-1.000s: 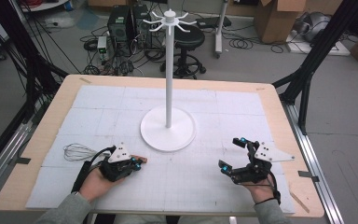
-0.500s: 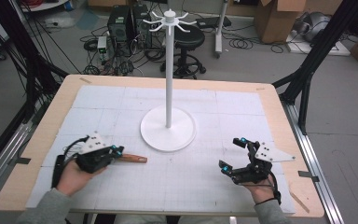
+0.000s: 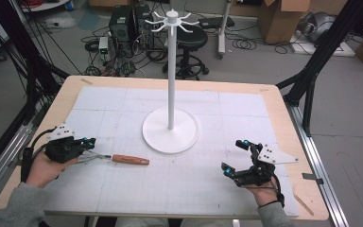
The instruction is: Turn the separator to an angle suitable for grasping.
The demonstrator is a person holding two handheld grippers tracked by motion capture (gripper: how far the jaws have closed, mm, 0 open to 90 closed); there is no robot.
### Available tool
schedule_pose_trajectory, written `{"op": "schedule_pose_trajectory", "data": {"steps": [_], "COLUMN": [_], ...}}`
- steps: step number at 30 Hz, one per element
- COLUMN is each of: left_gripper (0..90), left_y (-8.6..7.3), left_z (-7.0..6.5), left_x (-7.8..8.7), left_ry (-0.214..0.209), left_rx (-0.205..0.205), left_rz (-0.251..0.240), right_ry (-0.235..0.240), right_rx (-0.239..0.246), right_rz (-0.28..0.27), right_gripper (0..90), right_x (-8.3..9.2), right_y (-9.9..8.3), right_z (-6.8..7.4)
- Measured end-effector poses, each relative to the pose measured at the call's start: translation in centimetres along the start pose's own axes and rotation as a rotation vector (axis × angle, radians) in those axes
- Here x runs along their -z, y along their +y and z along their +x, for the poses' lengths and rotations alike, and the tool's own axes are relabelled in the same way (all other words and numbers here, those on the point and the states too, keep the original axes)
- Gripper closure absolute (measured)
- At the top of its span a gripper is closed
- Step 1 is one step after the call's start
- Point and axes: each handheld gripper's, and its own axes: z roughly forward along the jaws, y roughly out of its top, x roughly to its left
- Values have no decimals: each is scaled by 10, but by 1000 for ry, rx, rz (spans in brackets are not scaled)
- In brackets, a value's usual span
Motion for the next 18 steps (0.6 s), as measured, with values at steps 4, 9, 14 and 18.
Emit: {"op": "schedule_pose_trajectory", "data": {"steps": [4,9,14,18], "left_gripper": [900,900,900,900], "left_y": [0,0,0,-1], "left_z": [-2,-6,-9,-11], "left_x": [-7,-17,-23,-28], "left_ry": [-11,-3,-3,-4], "left_rx": [3,0,10,11], "left_rz": [41,103,155,183], "right_ry": [-2,3,2,5], "right_rx": [-1,2,6,0], "right_rz": [-1,-1,-2,2], "right_gripper": [7,7,7,7], "right_x": [0,0,-1,-1], "right_y": [0,0,0,0], "right_z": [0,0,-1,0]}}
